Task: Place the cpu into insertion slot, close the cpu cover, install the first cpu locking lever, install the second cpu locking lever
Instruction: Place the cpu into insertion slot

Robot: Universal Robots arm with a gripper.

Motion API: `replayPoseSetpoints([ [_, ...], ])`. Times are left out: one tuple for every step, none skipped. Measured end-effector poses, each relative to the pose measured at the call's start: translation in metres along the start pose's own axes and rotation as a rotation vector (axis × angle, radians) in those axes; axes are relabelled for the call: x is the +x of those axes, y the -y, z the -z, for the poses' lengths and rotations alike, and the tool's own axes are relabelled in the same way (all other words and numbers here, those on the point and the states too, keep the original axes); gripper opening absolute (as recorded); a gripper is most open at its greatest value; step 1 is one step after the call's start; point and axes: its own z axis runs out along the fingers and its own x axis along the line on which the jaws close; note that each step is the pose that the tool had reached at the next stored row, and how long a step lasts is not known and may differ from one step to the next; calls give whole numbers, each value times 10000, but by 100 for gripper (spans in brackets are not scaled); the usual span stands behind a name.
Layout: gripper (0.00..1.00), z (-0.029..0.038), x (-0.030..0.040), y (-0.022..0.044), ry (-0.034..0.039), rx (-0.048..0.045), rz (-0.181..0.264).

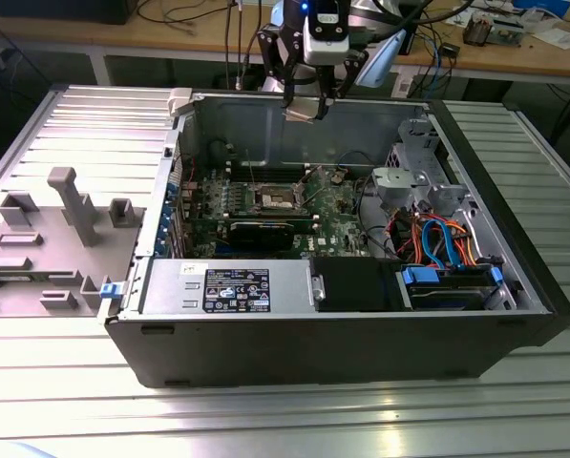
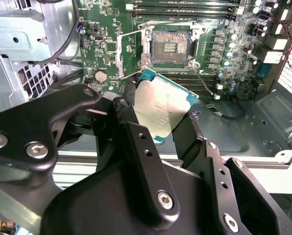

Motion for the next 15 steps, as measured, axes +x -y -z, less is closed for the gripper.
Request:
replayPoseSetpoints([
  [55,0,0,0,3,0,-30],
  [55,0,0,0,6,-1,-74],
  [55,0,0,0,8,-2,-97],
  [55,0,0,0,11,-2,-125],
  [55,0,0,0,13,-3,-152],
  [55,0,0,0,19,-4,-215],
  [55,0,0,0,23,-5,-259],
  [55,0,0,0,26,-5,-299],
  [55,0,0,0,28,-6,-320],
  [55,0,0,0,30,-6,-347],
  [55,0,0,0,33,-7,-372],
  [55,0,0,0,35,-7,-393],
  [55,0,0,0,37,-8,-425],
  [55,0,0,0,40,-8,-450],
  [55,0,0,0,42,-9,-478],
])
